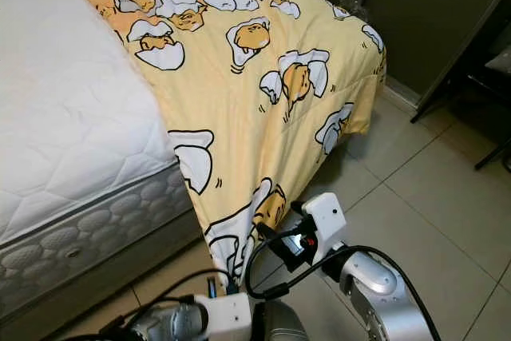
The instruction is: Clean up the room
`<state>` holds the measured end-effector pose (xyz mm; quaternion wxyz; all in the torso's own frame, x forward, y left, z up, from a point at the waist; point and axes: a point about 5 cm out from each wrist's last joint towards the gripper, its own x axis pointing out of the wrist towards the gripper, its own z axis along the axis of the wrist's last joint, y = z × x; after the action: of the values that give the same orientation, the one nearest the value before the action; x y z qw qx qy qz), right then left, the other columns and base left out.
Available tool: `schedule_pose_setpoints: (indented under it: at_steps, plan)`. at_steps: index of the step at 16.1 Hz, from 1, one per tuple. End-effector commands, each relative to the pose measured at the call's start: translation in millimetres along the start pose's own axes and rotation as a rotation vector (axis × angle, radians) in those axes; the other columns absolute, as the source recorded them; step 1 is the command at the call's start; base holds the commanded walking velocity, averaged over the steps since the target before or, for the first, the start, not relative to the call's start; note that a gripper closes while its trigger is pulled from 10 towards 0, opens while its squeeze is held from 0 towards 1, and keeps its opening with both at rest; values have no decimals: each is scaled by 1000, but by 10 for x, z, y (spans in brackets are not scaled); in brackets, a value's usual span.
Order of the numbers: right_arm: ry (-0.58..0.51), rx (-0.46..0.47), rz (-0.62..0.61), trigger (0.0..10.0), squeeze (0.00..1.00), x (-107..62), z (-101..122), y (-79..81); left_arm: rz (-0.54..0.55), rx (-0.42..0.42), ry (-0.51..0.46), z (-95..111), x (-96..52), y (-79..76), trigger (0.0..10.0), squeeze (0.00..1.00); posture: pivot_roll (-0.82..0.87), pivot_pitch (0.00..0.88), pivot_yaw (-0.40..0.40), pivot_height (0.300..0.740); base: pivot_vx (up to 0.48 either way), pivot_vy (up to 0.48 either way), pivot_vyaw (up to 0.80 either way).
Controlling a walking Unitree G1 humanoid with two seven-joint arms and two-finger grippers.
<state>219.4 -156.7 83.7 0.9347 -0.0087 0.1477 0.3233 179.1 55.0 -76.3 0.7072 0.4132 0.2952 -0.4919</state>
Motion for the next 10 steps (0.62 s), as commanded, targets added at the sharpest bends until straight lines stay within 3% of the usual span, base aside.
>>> schedule_pose_setpoints:
  at_steps: [1, 8, 9, 10]
  plan:
    - [4, -15, 17, 10000, 0, -24, 26, 16, -98, -9, 48, -71, 10, -292, 10000, 1000, -292, 95, -72, 667, 0, 0, 0]
    - [22, -4, 20, 10000, 0, -61, -53, 59, -60, -82, 106, -187, -11, -367, 10000, 1000, -269, 100, -62, 667, 0, 0, 0]
    - [3, -10, -12, 10000, 0, -49, -30, 28, 1, -179, 98, -205, -18, -299, 10000, 1000, -266, 99, -60, 667, 0, 0, 0]
    - [-17, -14, -39, 10000, 0, -35, 2, 0, 99, -289, 37, -253, -78, 97, 10000, 1000, -263, 96, -58, 667, 0, 0, 0]
